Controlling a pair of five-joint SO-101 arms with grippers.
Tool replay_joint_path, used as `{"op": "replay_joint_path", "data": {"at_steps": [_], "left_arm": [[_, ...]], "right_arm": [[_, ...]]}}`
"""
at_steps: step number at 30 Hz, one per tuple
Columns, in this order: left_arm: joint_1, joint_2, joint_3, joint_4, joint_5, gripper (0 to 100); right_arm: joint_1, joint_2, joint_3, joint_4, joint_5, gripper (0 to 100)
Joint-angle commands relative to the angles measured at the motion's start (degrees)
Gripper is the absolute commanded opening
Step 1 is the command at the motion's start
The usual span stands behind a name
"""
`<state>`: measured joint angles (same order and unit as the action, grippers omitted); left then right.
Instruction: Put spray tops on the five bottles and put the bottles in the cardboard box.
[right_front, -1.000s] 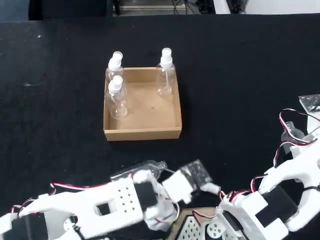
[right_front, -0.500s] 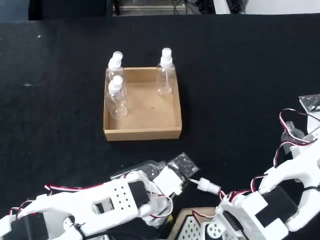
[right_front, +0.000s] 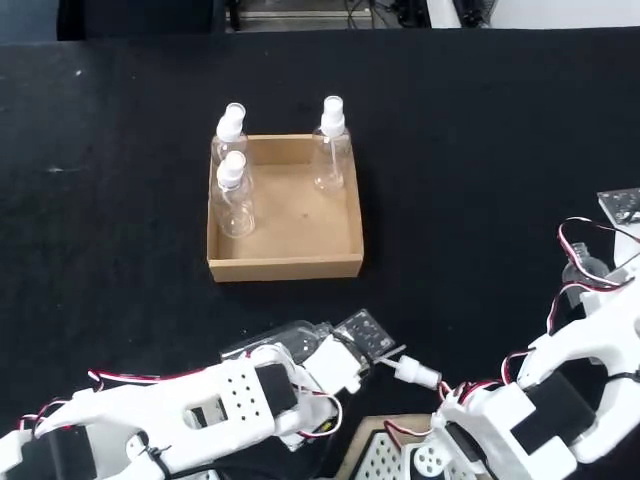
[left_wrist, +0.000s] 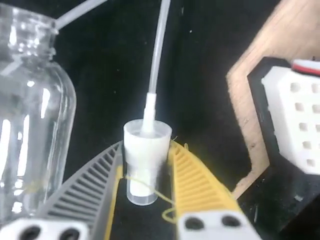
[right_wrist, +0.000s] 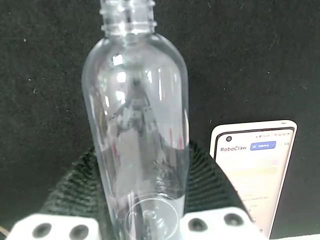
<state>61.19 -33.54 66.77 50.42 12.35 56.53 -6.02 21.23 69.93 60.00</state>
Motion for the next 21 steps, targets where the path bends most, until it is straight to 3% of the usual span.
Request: {"op": "replay_joint_path", "data": {"at_steps": [1, 5, 11, 14, 17, 21], "left_arm": [[-1.3, -0.7, -3.4, 7.1, -6.7, 3], [-7.3, -0.7, -10.9, 21.3, -15.9, 3], [-21.4, -0.7, -26.6, 40.4, -40.4, 3], [-26.5, -0.7, -32.7, 48.3, -43.3, 3], [-33.8, -0.7, -35.1, 50.5, -46.9, 3], [-44.7, -0.6, -34.9, 50.5, -59.9, 3]], "right_arm": [[0.1, -3.2, -2.9, -0.8, 0.7, 1.1], [-0.4, -3.2, -2.9, -0.5, 0.4, 1.1], [-3.8, -3.2, 0.5, -0.4, 0.4, 1.1], [-5.8, -3.7, 1.9, -0.4, 0.3, 1.1], [-6.8, -3.7, 1.6, -0.4, -1.8, 1.0], [-8.7, -3.7, 1.5, -0.4, -4.6, 1.0]]}}
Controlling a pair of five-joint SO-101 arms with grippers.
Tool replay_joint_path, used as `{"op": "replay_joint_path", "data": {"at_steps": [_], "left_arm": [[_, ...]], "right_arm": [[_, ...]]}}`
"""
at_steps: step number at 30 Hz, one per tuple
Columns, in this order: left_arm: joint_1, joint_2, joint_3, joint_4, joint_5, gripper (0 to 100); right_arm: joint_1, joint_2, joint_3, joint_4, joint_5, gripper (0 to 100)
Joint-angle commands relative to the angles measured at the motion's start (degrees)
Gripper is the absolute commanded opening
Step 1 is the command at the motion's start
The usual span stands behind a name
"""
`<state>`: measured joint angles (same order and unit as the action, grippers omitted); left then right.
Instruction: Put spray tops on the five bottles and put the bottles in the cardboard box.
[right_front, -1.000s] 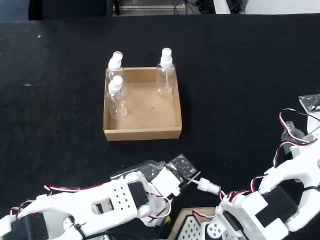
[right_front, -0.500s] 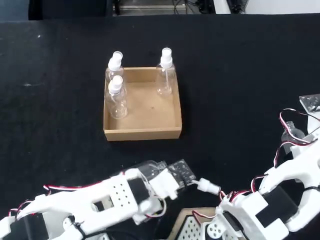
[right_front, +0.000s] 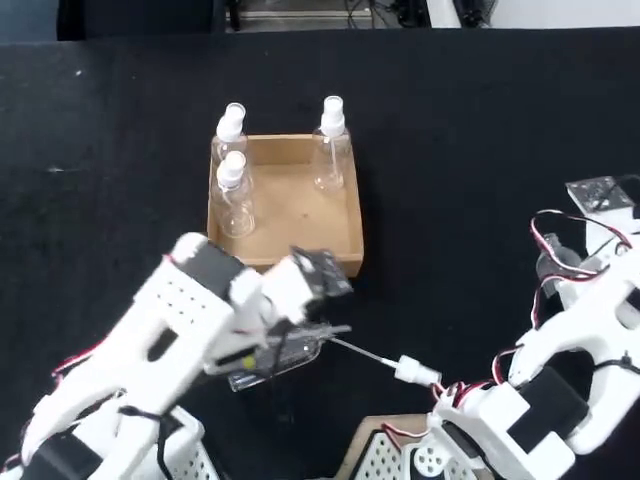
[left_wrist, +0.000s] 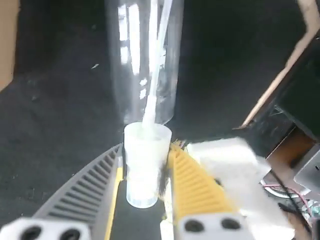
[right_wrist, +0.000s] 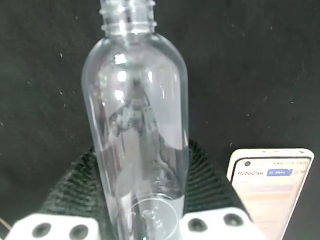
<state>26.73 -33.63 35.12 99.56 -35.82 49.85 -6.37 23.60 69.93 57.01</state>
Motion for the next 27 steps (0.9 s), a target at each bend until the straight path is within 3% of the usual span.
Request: {"op": "replay_joint_path", "data": {"at_steps": [1, 9, 15, 21, 25, 27], "left_arm": [[-13.1, -0.6, -3.2, 1.3, -15.3, 3], [-43.5, -0.6, -3.8, 1.2, -44.5, 3], [-65.2, 0.2, -3.3, -0.4, -60.0, 3], [-75.1, 0.4, 9.6, -22.4, -65.2, 3], [-75.9, 2.7, 20.3, -42.1, -63.4, 3], [-75.6, 4.7, 21.2, -47.2, -60.7, 3]], "right_arm": [[-2.5, -3.4, -0.7, -0.4, -1.6, 1.0], [-3.3, -3.5, -0.7, -0.3, -4.4, 1.0], [-8.4, -4.4, -0.7, 4.7, -5.0, 1.0], [-16.8, -10.3, 0.7, 5.1, -17.7, 1.0], [-23.2, -14.5, 7.0, 0.2, -26.3, 1.0], [-26.4, -15.9, 10.5, -3.2, -29.4, 1.0]]}}
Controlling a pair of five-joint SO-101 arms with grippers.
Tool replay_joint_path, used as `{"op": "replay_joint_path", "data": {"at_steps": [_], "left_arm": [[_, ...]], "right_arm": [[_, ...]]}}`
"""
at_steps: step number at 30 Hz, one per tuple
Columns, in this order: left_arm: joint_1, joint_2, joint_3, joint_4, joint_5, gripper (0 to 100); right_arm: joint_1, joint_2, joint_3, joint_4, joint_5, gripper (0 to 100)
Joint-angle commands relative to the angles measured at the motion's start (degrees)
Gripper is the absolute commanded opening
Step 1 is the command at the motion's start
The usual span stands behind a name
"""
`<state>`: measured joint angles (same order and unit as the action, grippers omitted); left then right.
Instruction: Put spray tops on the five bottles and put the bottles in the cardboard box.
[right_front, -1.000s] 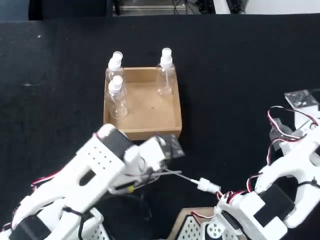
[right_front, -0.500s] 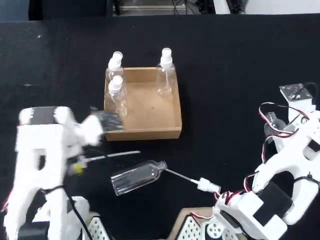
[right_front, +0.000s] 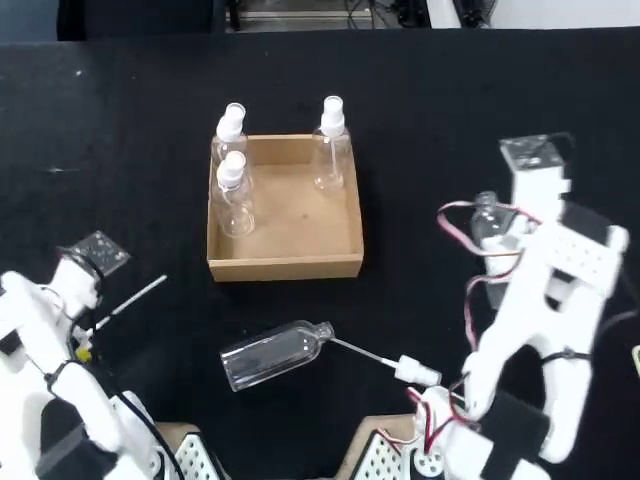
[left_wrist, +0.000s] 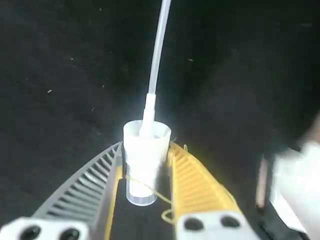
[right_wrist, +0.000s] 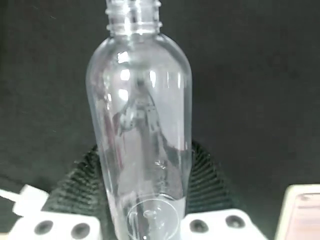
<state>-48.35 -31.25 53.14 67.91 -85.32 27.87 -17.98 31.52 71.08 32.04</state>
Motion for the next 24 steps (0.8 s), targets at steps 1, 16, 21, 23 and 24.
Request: {"op": "replay_joint_path", "data": {"at_steps": [1, 16, 21, 23, 24], "left_arm": [[-0.4, 3.6, 2.5, -16.5, -10.5, 3], [-0.4, 23.9, -19.0, -14.6, 2.9, 34], [0.5, 24.0, -30.6, -2.3, 8.7, 30], [1.1, 24.0, -35.5, 2.8, 12.4, 29], [1.3, 24.0, -37.8, 5.9, 15.6, 29]], "right_arm": [[-5.9, -4.8, 4.0, -5.7, -5.7, 1.0], [-12.2, -1.6, 17.7, -21.7, -18.0, 1.0], [-12.2, -1.4, 20.3, -22.7, -17.8, 1.0], [-12.2, -1.4, 21.8, -24.4, -17.7, 1.0], [-12.2, -1.4, 22.4, -25.1, -17.6, 1.0]]}}
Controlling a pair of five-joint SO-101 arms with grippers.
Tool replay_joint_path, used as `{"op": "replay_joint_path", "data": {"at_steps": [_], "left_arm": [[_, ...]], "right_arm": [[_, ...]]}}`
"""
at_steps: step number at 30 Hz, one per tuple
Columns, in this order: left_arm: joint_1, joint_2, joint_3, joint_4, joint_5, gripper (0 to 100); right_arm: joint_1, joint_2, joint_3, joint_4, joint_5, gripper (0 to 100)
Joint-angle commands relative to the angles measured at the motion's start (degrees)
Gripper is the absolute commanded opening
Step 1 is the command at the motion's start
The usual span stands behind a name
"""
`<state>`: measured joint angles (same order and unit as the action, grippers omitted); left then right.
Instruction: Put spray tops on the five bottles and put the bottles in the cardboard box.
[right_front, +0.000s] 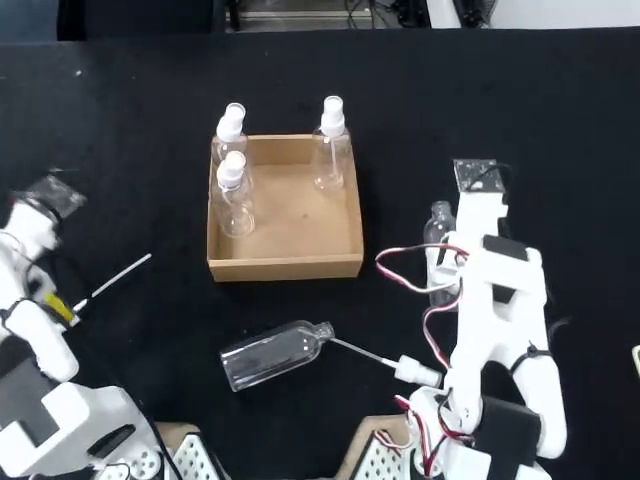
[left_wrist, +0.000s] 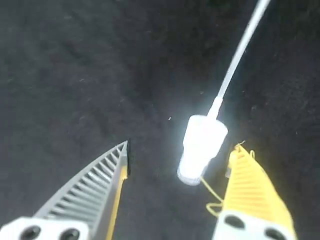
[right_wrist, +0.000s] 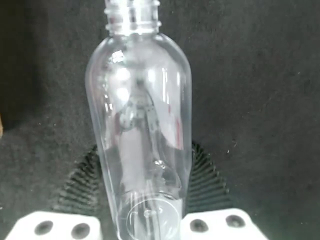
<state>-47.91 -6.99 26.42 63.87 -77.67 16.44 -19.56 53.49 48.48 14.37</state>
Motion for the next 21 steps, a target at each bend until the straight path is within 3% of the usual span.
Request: {"op": "replay_joint_path", "data": {"at_steps": [1, 3, 5, 8, 12, 16, 21], "left_arm": [[1.1, -0.3, -13.1, 13.5, 11.8, 29], [1.3, -0.3, -15.7, 20.7, 21.8, 28], [0.7, 0.1, -15.9, 24.3, 38.9, 24], [-1.1, -0.2, -12.4, 23.6, 61.0, 22], [-1.1, 0.0, -8.2, 23.6, 81.8, 27], [0.7, 0.3, -7.2, 23.5, 96.0, 28], [0.8, -0.2, -2.4, 19.3, 103.2, 28]], "right_arm": [[-0.8, 0.2, 0.8, -3.0, 0.1, 1.0], [-0.8, 0.2, 1.0, -3.2, 0.1, 1.0], [-0.8, 0.2, 1.0, -3.3, 0.1, 1.0], [-0.8, 0.2, 0.9, -3.4, 0.2, 1.0], [-1.3, 0.2, 0.9, -3.4, 0.2, 1.0], [-2.9, 0.3, 1.4, -3.4, 1.6, 1.0], [-2.8, 0.3, 1.4, -3.4, 1.8, 1.0]]}}
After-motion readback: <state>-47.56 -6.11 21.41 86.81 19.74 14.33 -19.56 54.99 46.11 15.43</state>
